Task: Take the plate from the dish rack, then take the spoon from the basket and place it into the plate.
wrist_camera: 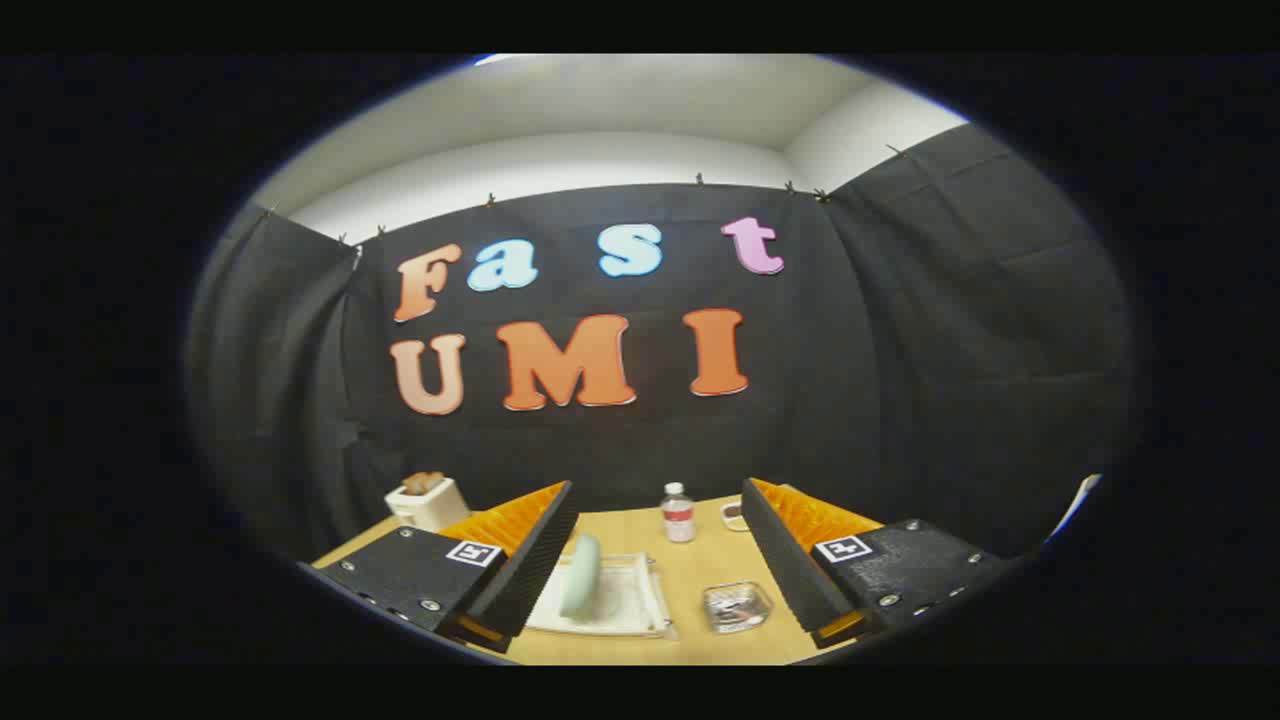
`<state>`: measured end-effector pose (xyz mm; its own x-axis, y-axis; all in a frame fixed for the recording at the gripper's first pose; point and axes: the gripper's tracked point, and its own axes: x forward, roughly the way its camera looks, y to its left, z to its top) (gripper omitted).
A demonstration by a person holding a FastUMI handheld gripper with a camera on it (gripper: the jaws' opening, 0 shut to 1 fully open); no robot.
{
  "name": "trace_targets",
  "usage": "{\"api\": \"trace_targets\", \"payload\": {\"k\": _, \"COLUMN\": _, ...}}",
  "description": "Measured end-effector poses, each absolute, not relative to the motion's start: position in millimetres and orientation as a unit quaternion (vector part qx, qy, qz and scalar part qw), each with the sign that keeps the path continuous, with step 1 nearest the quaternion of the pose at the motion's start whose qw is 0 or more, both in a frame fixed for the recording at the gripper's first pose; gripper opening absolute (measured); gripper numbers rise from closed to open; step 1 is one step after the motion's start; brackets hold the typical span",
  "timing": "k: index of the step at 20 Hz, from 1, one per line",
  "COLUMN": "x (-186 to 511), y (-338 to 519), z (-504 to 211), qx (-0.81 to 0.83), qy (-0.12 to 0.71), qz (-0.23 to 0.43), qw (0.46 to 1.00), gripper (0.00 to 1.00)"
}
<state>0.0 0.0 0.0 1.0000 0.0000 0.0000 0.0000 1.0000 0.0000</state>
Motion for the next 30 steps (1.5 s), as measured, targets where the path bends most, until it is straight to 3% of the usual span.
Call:
{"api": "trace_targets", "payload": {"k": 7, "x": -15, "y": 3, "z": 2, "qx": 0.009, "qy": 0.016, "qz": -0.026, "qw": 0.999, "gripper": 0.98}}
{"api": "trace_targets", "payload": {"k": 19, "x": -13, "y": 17, "z": -12, "qx": 0.025, "qy": 0.05, "qz": -0.013, "qw": 0.998, "gripper": 0.97}}
{"api": "trace_targets", "payload": {"k": 27, "x": 41, "y": 47, "z": -86, "qx": 0.02, "qy": 0.151, "qz": 0.013, "qw": 0.988, "gripper": 0.98}}
{"api": "trace_targets", "payload": {"k": 30, "x": 63, "y": 46, "z": -125, "qx": 0.038, "qy": 0.214, "qz": -0.007, "qw": 0.976, "gripper": 0.97}}
